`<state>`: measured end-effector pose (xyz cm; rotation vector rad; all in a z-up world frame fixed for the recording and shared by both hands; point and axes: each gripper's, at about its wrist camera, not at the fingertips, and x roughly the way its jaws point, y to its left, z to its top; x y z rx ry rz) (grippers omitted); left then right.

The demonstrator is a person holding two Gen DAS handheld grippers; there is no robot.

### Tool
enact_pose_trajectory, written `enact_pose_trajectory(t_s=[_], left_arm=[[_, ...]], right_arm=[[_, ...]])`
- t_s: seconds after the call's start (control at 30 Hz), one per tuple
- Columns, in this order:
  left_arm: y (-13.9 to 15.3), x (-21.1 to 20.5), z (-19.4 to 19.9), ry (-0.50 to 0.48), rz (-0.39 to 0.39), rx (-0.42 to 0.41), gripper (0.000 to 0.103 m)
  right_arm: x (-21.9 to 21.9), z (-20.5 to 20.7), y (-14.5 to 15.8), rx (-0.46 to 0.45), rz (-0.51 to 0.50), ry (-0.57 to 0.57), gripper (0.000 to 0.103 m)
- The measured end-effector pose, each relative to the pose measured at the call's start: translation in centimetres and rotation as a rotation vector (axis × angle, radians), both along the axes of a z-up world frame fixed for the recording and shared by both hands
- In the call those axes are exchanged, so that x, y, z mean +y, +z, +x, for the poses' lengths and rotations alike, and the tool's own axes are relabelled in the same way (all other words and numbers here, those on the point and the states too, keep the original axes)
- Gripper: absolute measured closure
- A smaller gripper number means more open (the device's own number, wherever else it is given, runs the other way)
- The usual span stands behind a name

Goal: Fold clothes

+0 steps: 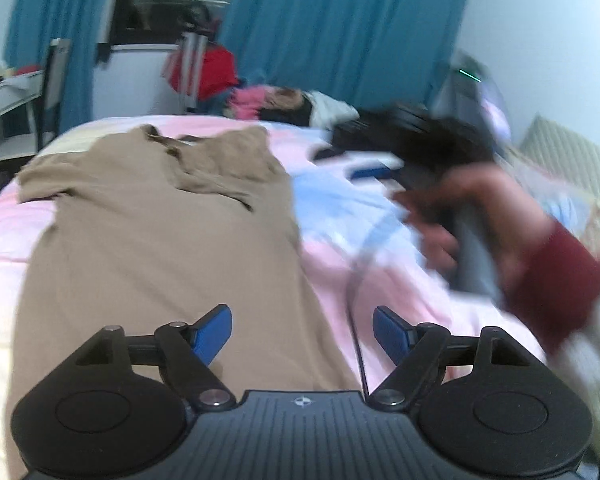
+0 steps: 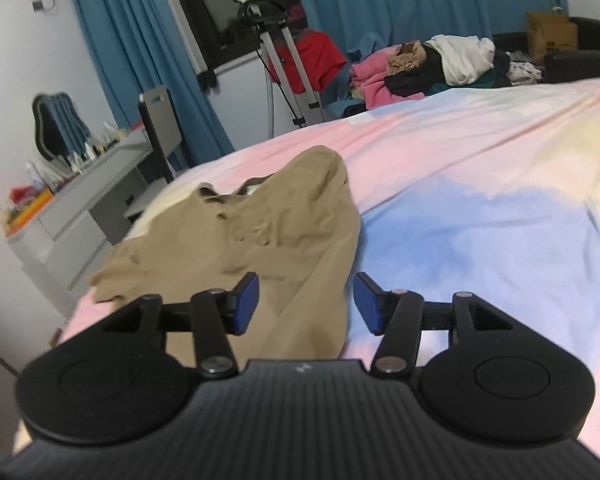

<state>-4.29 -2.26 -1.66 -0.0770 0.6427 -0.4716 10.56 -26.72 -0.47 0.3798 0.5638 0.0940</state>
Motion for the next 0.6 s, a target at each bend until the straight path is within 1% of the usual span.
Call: enact_pose_trajectory(t_s=[0.03,0.07,0.1,0.13,0.17,0.23,0.37,0.43,0.6], left_arm=[[0.3,0.8,0.3,0.021,-0.015,0.006,0.024],[0.6,1.7,0.9,0.044,-0.031,0.014,0.024],[0.9,2.5,1.9,0.066,-0.047,0.027,0.024],[1.2,3.1,3.3,0.086,-0.063,0.045,0.024],[1.5,3.6,4.6,0.106,-0.079,0.064,0.023],[2.1,4.7,7.4,0.146,-0.112,0.101,0.023],[2.9,6.6,13.2,0.223,-0.168,0.174,0.023],[1.8,5.7,17.5,0.249,-0.167,0.211,0.023],[-2.1,2.6,25.9,0.266,-0.185,0.286,0.025]], right_arm=[[0.5,-1.5,0.1,-0.002,0.017,-0.005,0.047],[1.0,-2.8,0.1,-0.004,0.030,-0.010,0.042],[1.5,-4.0,0.0,-0.007,0.040,-0.015,0.035],[2.2,-5.1,-0.3,-0.008,0.047,-0.014,0.024],[2.9,-6.2,-0.7,-0.009,0.051,-0.010,0.020],[4.3,-7.6,-1.4,-0.004,0.032,0.010,0.021],[6.8,-7.3,-2.5,0.007,-0.073,0.065,0.022],[7.3,-6.5,-3.2,0.003,-0.098,0.077,0.022],[7.9,-4.6,-5.3,0.012,-0.109,0.130,0.022]])
